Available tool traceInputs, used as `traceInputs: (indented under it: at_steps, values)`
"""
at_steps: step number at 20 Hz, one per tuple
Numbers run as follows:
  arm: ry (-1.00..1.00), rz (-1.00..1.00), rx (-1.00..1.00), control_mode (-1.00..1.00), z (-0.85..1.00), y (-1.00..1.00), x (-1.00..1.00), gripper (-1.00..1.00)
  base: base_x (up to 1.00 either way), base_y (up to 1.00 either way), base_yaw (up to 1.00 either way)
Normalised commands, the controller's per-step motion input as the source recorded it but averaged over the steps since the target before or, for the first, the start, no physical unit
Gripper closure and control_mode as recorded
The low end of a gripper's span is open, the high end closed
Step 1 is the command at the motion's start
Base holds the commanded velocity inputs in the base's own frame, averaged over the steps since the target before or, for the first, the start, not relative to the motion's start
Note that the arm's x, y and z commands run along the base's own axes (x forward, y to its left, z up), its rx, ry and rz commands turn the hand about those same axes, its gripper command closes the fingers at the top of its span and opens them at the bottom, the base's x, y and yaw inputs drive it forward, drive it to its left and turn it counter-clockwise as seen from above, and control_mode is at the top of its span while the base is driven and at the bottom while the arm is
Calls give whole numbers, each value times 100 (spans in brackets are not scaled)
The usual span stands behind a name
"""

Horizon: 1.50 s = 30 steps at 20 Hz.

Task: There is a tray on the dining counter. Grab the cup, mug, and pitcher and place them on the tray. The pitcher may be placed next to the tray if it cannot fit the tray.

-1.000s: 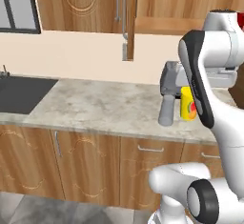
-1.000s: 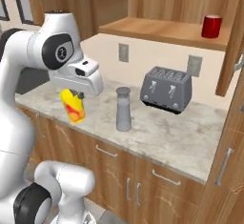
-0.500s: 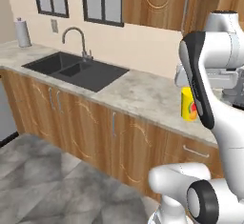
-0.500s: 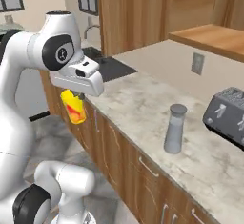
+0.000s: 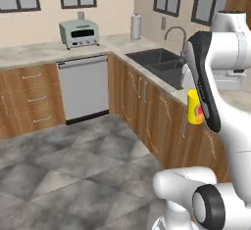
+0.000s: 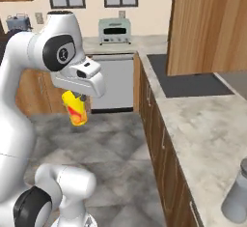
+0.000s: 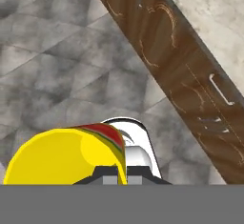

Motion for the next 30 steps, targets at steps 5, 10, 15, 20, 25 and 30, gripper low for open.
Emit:
traceInputs:
  at_steps: [5,10,15,20,25,30]
  values:
    - [0,0,0,100,0,0,0,100,0,20,77]
    - [0,0,0,100,0,0,0,100,3,26,67]
    - [0,0,0,100,0,0,0,100,48,21,48]
    - [0,0,0,100,0,0,0,100,33,0,64]
    - [0,0,0,100,0,0,0,100,27,0,68]
    - [0,0,0,100,0,0,0,100,35,0,66]
